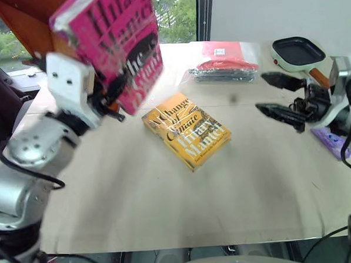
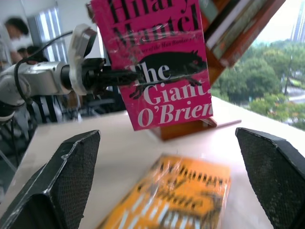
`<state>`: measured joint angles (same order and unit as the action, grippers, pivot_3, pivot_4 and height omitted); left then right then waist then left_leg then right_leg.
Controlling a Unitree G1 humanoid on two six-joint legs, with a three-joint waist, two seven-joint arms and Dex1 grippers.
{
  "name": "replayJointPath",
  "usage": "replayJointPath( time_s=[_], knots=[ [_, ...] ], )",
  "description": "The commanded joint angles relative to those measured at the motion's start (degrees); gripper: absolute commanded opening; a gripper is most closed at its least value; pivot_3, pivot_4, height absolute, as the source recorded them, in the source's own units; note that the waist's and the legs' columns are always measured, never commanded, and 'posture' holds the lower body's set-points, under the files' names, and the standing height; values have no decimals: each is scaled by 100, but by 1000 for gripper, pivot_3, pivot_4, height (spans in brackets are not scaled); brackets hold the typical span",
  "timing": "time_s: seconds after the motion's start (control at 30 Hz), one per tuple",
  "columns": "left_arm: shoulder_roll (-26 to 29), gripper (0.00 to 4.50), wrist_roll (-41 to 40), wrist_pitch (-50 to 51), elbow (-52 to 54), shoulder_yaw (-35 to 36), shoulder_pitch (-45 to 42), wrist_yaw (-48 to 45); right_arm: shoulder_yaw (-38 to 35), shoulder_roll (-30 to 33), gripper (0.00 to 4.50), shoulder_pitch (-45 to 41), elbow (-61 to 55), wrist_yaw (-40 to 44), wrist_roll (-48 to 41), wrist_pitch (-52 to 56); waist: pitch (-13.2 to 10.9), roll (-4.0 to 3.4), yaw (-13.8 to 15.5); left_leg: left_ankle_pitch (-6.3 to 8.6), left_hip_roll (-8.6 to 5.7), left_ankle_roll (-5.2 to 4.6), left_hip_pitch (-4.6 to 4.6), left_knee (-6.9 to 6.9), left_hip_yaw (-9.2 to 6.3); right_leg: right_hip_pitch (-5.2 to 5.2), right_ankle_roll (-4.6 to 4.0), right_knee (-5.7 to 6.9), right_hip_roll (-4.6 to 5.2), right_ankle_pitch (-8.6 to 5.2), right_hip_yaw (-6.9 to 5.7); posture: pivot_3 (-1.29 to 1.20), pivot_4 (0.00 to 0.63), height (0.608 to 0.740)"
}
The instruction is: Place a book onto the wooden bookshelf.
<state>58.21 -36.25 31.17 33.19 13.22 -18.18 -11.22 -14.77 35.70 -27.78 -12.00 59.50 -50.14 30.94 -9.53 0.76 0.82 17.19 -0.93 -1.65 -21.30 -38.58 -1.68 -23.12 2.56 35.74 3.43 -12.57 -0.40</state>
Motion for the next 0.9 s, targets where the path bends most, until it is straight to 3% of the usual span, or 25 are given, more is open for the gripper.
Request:
replayJointPath(
  time_s=[0.03,0.13,0.2,0.4,0.53,0.9],
  knots=[
    [1220,650,2067,-804,-159,-446,-106,-607,-59,-98,4500,-348,201,-64,-115,-51,0,-1,1,0,1,1,-11,18,7,-21,15,0,4,4,5,0,150,740],
    [2376,650,3547,-1414,-656,-592,-44,-1000,-88,-244,4500,-577,266,-211,-241,24,-5,-2,-18,-5,-2,9,-76,31,10,-98,19,7,1,3,8,0,150,740],
    [2868,650,4181,-1744,-1030,-552,0,-1216,-104,-338,4500,-669,247,-306,-340,75,-7,-3,-54,-6,0,12,-109,31,12,-127,19,7,-6,3,8,0,150,740],
    [3219,650,4879,-2714,-2001,-136,-317,-1509,-15,-543,4500,-651,32,-523,-403,92,-30,21,-139,-7,9,12,-148,28,18,-159,21,8,-6,4,2,0,150,740],
    [3000,650,4919,-3122,-2199,-322,-761,-1558,-3,-601,4500,-638,-23,-582,-370,48,-58,49,-163,-8,15,12,-144,14,16,-162,17,21,-15,10,2,0,150,740],
    [1499,650,5221,-2956,-1985,-1122,-1608,-1858,-52,-563,4500,-583,-141,-659,-292,-42,-57,58,-135,-8,16,12,-154,-58,7,-157,15,96,-19,14,3,0,150,740]
  ],
)
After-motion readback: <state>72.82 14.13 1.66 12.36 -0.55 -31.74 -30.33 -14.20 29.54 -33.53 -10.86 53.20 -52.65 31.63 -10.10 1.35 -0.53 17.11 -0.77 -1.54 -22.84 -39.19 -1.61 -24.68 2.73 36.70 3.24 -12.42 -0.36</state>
